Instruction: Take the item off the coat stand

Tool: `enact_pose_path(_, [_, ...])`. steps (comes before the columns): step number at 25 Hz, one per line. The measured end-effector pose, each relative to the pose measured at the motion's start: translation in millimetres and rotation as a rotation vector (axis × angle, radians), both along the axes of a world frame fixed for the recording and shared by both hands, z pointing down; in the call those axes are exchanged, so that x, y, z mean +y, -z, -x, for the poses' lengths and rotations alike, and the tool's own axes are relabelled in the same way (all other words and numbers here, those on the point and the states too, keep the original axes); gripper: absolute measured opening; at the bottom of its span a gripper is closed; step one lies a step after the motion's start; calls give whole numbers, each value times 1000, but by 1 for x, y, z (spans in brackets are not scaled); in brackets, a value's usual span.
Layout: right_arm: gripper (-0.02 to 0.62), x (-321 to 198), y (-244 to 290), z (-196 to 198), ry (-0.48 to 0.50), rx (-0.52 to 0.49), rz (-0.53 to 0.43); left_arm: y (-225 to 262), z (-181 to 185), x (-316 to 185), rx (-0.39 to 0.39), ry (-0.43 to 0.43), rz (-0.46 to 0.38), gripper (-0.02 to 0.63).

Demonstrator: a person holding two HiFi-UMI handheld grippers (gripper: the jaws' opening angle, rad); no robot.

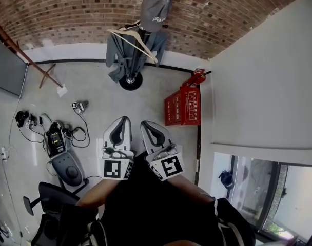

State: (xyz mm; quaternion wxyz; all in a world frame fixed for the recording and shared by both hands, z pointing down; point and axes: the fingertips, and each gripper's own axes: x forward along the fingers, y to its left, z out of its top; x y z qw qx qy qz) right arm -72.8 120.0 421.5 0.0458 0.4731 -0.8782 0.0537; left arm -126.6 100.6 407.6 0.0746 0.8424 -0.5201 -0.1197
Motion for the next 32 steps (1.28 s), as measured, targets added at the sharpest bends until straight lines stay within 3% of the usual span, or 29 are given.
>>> enact_pose_path(6, [20, -24, 4, -14, -59, 40, 4, -8, 22, -5, 53, 28, 42, 18])
enact_pose_path(11, [20, -50, 8, -32, -123, 40, -20, 17, 9, -18, 12, 31, -48, 19])
enact_pose_path(16, [20, -78, 11, -40, -133, 2, -43, 9, 5, -42, -36, 72, -25, 18])
enact_pose_path(20, [20, -101, 25, -58, -145, -23, -94, 12, -16, -68, -20, 71, -2, 18])
enact_pose_path(32, [20, -178, 23, -141, -194, -108, -94, 18, -106, -159, -53, 11, -17, 18])
